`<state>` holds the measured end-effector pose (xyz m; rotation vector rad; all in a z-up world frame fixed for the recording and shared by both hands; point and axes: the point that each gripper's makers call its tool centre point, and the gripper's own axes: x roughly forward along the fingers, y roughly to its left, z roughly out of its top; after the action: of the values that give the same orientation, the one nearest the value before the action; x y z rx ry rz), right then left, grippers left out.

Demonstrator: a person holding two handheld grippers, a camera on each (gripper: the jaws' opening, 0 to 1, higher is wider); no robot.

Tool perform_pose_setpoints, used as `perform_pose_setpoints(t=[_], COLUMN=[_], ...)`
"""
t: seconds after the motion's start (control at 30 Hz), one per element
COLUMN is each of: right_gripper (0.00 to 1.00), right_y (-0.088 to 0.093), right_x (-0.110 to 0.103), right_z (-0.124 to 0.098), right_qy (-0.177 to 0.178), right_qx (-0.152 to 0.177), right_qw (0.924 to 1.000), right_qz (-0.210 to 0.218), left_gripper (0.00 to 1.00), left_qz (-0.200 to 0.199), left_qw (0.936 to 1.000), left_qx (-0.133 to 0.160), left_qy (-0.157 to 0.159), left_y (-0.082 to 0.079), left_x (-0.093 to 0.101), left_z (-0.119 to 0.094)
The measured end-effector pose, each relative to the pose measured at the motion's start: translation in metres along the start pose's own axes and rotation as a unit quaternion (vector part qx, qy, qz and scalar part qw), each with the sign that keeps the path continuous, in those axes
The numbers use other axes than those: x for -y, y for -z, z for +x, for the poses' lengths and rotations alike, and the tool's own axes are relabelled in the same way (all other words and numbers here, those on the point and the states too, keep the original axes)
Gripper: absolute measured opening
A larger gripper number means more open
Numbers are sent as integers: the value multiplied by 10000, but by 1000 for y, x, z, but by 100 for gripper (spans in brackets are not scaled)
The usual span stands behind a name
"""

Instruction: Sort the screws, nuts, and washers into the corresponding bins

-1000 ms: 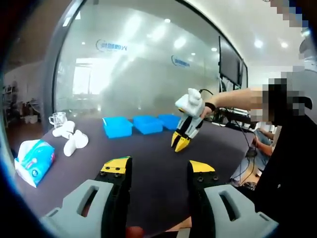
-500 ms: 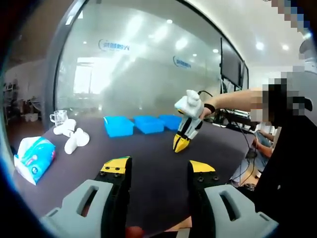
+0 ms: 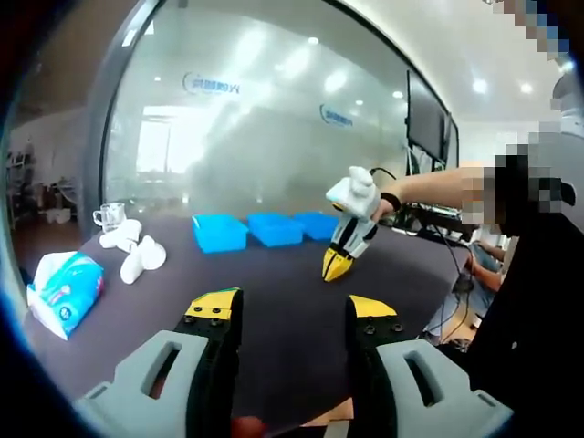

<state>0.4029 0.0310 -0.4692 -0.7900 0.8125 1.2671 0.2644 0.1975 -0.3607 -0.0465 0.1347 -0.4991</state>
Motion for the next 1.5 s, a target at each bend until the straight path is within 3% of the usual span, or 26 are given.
perform_pose_setpoints(t=[0.17, 0.3, 0.53, 0.7, 0.83, 1.03, 1.23, 1.37, 1.5], right_gripper=[1, 1, 1, 1, 1, 1, 1, 1, 1], right_y=[4, 1, -5, -1, 0, 0, 4, 1, -1], right_x=[-12, -16, -12, -14, -19, -29, -40, -30, -25], right_z=[-5, -15, -40, -57, -69, -85, -98, -114, -127], right_qy=[-26, 59, 503, 799, 1064, 1373, 1734, 2049, 2314], right_qx=[133, 471, 1380, 1798, 2211, 2973, 3277, 3593, 3754], right_qw=[9999, 9987, 9872, 9773, 9649, 9353, 9176, 8978, 8846], right_qz=[27, 159, 614, 780, 933, 1344, 1432, 1513, 1519], left_gripper=[45, 45, 45, 45, 45, 45, 45, 45, 45], left_qz=[18, 42, 114, 151, 211, 281, 333, 316, 292], left_qw=[10000, 10000, 9999, 9998, 9996, 9993, 9991, 9991, 9992], left_qx=[35, 63, 99, 135, 147, 145, 145, 165, 171], left_qy=[-5, -13, 44, 94, 120, 175, 224, 219, 232], left_y=[-3, -6, -12, -17, -21, -24, -26, -27, -27], left_x=[0, 1, 7, 12, 17, 23, 26, 25, 25], left_z=[0, 0, 3, 4, 6, 9, 10, 10, 10])
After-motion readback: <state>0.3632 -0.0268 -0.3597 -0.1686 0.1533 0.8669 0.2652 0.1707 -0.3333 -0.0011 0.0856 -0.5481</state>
